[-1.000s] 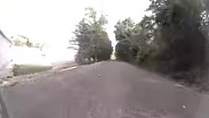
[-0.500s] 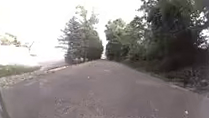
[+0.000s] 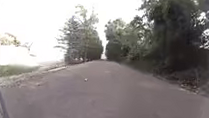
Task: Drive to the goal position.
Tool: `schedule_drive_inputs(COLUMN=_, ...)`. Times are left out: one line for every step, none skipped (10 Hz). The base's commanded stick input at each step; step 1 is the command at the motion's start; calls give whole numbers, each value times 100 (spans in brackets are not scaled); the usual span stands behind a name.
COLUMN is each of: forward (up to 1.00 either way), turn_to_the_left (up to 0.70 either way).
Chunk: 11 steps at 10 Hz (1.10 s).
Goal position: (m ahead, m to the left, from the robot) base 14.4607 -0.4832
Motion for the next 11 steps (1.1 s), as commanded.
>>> schedule_drive_inputs(forward=70, turn_to_the_left=0)
schedule_drive_inputs(forward=70, turn_to_the_left=0)
schedule_drive_inputs(forward=70, turn_to_the_left=0)
schedule_drive_inputs(forward=70, turn_to_the_left=0)
schedule_drive_inputs(forward=70, turn_to_the_left=0)
schedule_drive_inputs(forward=70, turn_to_the_left=0)
schedule_drive_inputs(forward=70, turn_to_the_left=0)
schedule_drive_inputs(forward=70, turn_to_the_left=0)
schedule_drive_inputs(forward=70, turn_to_the_left=0)
schedule_drive_inputs(forward=70, turn_to_the_left=0)
schedule_drive_inputs(forward=70, turn_to_the_left=0)
